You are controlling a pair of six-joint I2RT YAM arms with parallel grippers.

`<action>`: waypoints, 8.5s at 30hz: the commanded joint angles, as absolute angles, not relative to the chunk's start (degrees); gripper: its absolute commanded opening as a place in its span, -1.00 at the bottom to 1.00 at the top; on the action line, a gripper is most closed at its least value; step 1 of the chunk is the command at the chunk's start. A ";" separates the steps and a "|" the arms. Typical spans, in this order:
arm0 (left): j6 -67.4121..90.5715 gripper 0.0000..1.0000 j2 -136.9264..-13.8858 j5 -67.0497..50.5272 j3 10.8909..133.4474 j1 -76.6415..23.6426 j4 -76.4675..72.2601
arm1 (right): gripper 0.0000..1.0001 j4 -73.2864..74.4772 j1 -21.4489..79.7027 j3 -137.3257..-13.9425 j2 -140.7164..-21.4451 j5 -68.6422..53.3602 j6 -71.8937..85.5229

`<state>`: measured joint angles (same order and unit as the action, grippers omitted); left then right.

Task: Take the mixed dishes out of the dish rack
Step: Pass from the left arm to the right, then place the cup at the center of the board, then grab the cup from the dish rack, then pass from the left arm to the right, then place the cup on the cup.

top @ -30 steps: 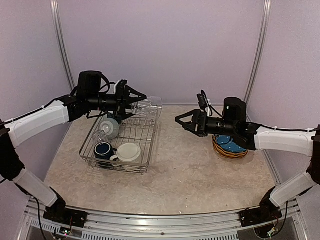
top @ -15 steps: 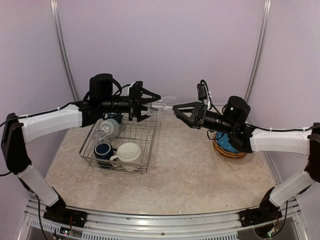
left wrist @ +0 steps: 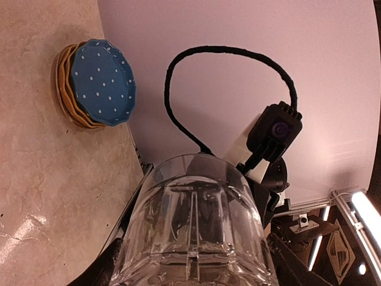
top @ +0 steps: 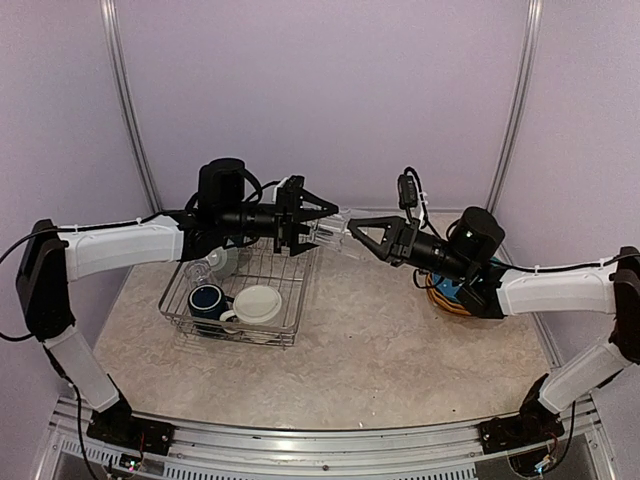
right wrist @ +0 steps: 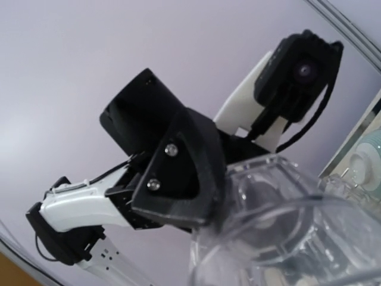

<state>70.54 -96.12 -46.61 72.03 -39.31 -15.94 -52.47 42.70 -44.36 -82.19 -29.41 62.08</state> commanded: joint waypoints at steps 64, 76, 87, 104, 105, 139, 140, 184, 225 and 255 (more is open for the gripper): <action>32.90 0.98 -80.00 1.85 75.05 -21.81 53.60 | 0.08 48.85 40.37 -46.71 -64.10 10.66 41.96; 31.56 0.98 -87.59 6.47 74.48 -21.61 52.58 | 0.91 38.48 40.36 -49.17 -55.41 5.31 35.16; 31.27 0.96 -95.60 8.31 77.50 -20.99 50.68 | 1.00 36.76 40.36 -49.99 -55.08 10.89 39.64; 32.10 0.44 -102.02 12.71 78.68 -20.96 48.63 | 0.99 23.51 40.43 -45.39 -46.19 12.26 40.66; 32.28 0.38 -101.99 12.63 78.74 -20.97 48.79 | 1.00 23.23 40.43 -45.25 -46.44 11.74 41.06; 53.41 -0.17 -75.34 -42.86 69.90 -22.69 13.59 | 0.99 -11.14 41.46 -44.08 -68.82 -16.33 47.49; 55.88 -0.17 -75.88 -44.95 68.37 -23.35 9.20 | 0.99 -12.97 42.34 -45.68 -70.64 -17.53 47.57; 75.13 -0.42 -92.87 -40.35 60.36 -37.57 -30.59 | 0.99 -15.66 47.00 -47.99 -70.91 -13.25 43.05; 55.50 0.98 -89.87 -33.04 67.57 -38.05 -0.20 | -1.00 40.47 45.39 -58.43 -58.97 8.72 34.55; 52.12 0.98 -87.88 -30.49 67.37 -40.39 4.76 | -1.00 67.69 45.16 -57.67 -59.25 15.52 45.42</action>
